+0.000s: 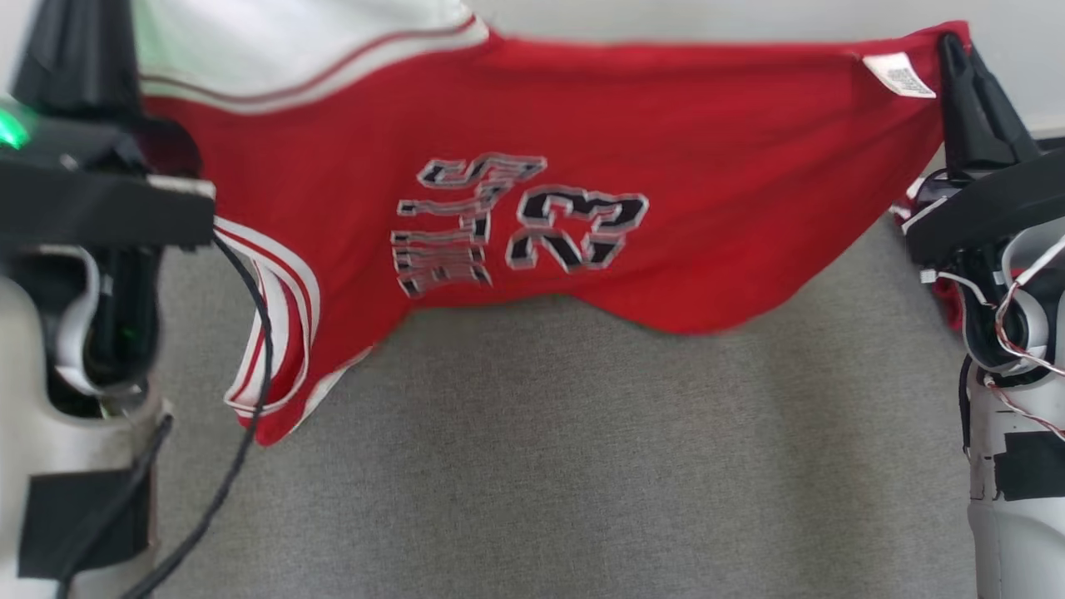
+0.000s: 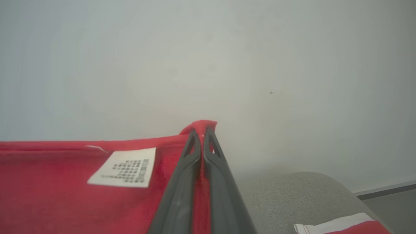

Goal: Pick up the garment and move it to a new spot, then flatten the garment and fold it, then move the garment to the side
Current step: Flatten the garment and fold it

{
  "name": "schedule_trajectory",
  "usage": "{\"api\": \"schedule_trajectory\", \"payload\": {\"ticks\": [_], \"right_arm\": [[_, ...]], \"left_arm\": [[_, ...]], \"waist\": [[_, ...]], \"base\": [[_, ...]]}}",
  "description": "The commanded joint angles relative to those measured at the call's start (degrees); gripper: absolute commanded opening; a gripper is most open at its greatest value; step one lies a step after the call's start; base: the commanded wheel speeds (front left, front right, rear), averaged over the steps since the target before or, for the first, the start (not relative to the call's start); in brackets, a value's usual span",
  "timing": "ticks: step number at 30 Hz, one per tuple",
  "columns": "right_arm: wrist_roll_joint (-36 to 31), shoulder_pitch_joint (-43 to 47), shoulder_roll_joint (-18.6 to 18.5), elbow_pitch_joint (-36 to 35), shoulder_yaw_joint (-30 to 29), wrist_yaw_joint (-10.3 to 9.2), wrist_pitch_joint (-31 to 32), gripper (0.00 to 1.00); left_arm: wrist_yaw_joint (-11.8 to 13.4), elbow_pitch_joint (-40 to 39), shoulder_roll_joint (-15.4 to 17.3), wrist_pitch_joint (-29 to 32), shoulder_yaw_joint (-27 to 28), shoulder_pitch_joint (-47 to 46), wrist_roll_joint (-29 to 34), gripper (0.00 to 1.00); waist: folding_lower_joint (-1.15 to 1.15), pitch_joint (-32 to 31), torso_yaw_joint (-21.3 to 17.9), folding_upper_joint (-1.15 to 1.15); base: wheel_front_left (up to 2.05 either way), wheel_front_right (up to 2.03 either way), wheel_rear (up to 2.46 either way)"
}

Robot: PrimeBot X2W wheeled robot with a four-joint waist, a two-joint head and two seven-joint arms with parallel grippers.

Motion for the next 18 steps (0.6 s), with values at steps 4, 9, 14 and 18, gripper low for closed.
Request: {"api": "schedule_trajectory", "payload": {"ticks": [4, 9, 14, 18], "right_arm": [[0.99, 0.81, 0.13, -1.20, -1.74, -0.13, 0.45, 0.00], [5.03, 0.68, 1.48, -4.15, -3.27, -0.13, 1.83, 0.00], [7.88, 0.96, 2.34, -8.21, -4.06, -0.13, 4.24, 0.00], [9.14, 0.24, 2.93, -10.63, -4.13, -0.12, 6.10, 0.00]], "left_arm": [[-0.37, -0.85, 0.54, -0.91, 0.12, -3.49, -0.98, 0.00], [-0.64, -1.29, 0.47, -1.72, 0.01, -5.67, -1.77, 0.00], [-0.73, -1.03, -0.41, -1.70, -0.12, -7.00, -3.64, 0.00], [-0.77, 0.82, -1.06, -0.60, -0.81, -8.38, -5.22, 0.00]], "waist": [[0.00, -2.82, -0.88, 0.00], [0.00, -4.24, -1.30, 0.00], [0.00, -4.63, -1.69, 0.00], [0.00, -3.44, -2.03, 0.00]], "base": [[0.00, 0.00, 0.00], [0.00, 0.00, 0.00], [0.00, 0.00, 0.00], [0.00, 0.00, 0.00]]}}
